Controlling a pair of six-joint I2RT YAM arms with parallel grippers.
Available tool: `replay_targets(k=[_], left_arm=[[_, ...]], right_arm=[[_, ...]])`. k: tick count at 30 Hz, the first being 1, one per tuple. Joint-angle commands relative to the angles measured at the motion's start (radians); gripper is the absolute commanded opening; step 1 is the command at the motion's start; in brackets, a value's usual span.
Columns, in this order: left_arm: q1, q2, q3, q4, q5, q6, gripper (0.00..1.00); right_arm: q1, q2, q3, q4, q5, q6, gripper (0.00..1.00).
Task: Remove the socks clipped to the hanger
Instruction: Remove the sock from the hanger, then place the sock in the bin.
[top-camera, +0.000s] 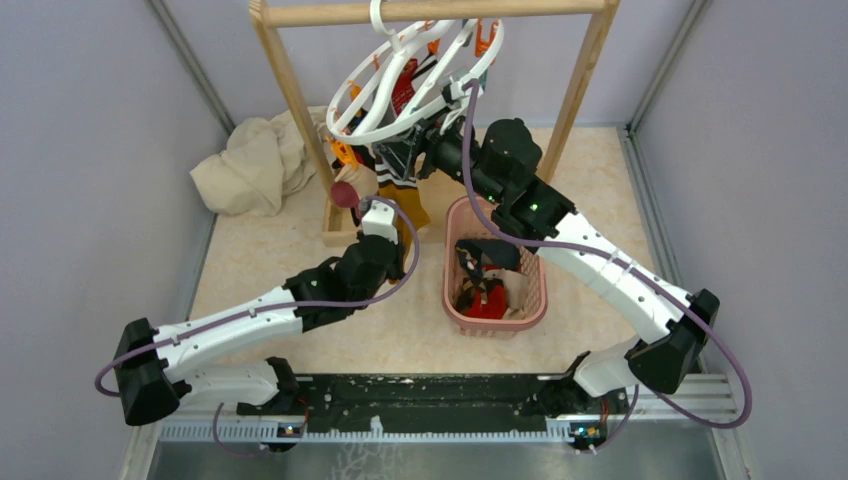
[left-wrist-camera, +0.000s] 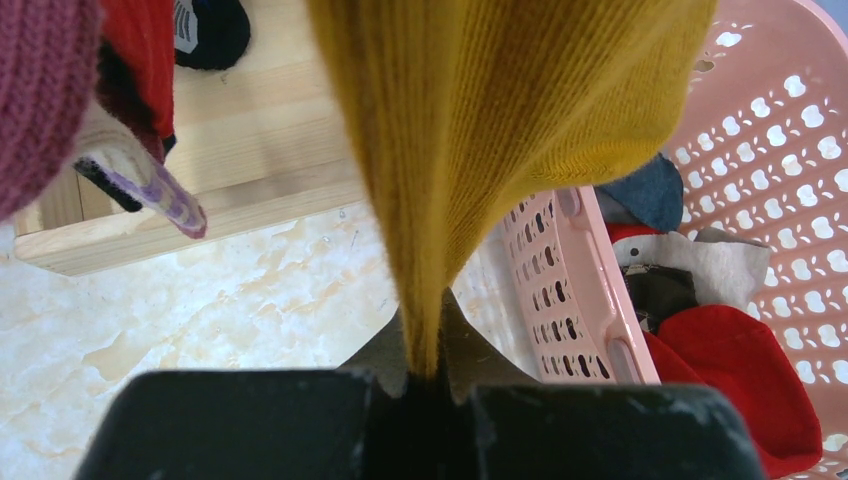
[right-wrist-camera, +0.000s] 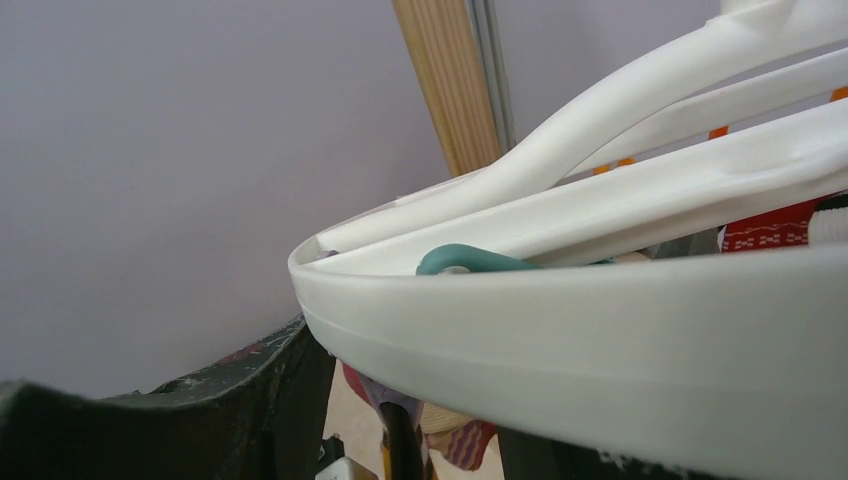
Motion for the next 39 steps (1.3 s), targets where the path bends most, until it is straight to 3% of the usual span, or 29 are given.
replay_targets(k=[1, 9, 20, 34, 36, 39], left_arm=[[-0.007, 0.011, 0.004, -0.006, 0.01, 0.008, 0.0], [-0.007, 0.021, -0.001, -0.006, 0.03, -0.005, 0.0], [-0.008, 0.02, -0.013, -0.003, 0.038, -0.009, 0.0], [-0.008, -0.007, -0.012, -0.02, 0.031, -0.011, 0.0], [-0.008, -0.007, -0.011, -0.023, 0.031, -0.013, 0.0], [-0.009, -0.007, -0.011, -0.026, 0.032, -0.015, 0.0]], right_arm=[[-0.004, -0.018, 0.03, 0.107, 0.021, -0.021, 0.54], [-0.001, 0.006, 0.035, 0.134, 0.011, -0.011, 0.49], [0.003, -0.033, -0.071, 0.254, 0.033, -0.014, 0.0], [0.003, -0.073, -0.142, 0.232, 0.053, -0.01, 0.0], [0.003, -0.079, -0.153, 0.223, 0.045, -0.009, 0.16], [0.003, -0.088, -0.168, 0.212, 0.04, -0.008, 0.28]])
